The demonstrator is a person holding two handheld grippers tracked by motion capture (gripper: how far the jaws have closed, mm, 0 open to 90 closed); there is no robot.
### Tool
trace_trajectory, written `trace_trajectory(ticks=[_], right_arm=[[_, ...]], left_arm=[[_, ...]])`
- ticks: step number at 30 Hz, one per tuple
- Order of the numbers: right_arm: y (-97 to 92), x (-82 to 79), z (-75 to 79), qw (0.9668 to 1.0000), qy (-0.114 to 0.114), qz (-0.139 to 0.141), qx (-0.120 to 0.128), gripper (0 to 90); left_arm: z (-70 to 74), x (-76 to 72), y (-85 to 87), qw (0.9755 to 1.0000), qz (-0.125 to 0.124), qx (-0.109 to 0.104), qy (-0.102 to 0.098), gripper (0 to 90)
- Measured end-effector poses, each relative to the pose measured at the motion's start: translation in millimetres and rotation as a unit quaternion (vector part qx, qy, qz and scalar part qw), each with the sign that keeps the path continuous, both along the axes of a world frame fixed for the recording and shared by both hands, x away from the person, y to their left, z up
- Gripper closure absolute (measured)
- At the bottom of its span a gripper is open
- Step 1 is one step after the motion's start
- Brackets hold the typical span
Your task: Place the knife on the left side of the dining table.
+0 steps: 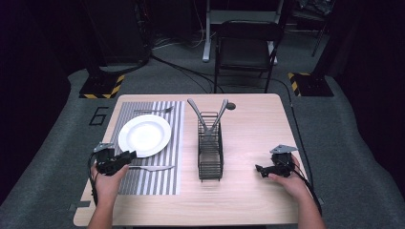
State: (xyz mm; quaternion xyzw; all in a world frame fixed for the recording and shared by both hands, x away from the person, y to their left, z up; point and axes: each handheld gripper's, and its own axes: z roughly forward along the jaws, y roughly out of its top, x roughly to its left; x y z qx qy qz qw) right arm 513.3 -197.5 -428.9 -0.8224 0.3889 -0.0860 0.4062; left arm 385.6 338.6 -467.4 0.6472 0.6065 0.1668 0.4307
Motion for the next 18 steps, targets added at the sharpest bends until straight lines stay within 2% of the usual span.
trace_trajectory(ticks=[1,6,10,14,15,18], right_arm=[[0.0,0.0,0.0,1.0,0.0,0.0,0.0,0.0],[0.2,-0.1,0.0,1.0,-0.001,-0.001,-0.002,0.0],[0.2,-0.1,0.0,1.0,-0.001,-0.001,-0.001,0.0],[0.2,-0.1,0.0,1.0,-0.001,-0.001,-0.002,0.0],[0.2,-0.1,0.0,1.0,-0.001,-0.001,-0.002,0.0],[0.0,0.0,0.0,1.0,0.0,0.0,0.0,0.0]], left_arm=[[0.0,0.0,0.0,1.0,0.0,0.0,0.0,61.8],[0.4,-1.2,-17.4,0.9989,-0.038,0.026,-0.006,61.0],[-0.8,-1.8,-26.5,0.9984,-0.049,0.026,-0.008,59.2],[-1.0,-2.9,-40.3,0.9956,-0.083,0.04,-0.016,58.3],[-1.0,-2.9,-40.3,0.9956,-0.083,0.04,-0.016,57.9],[-1.9,-3.8,-50.6,0.9935,-0.098,0.054,-0.024,56.6]])
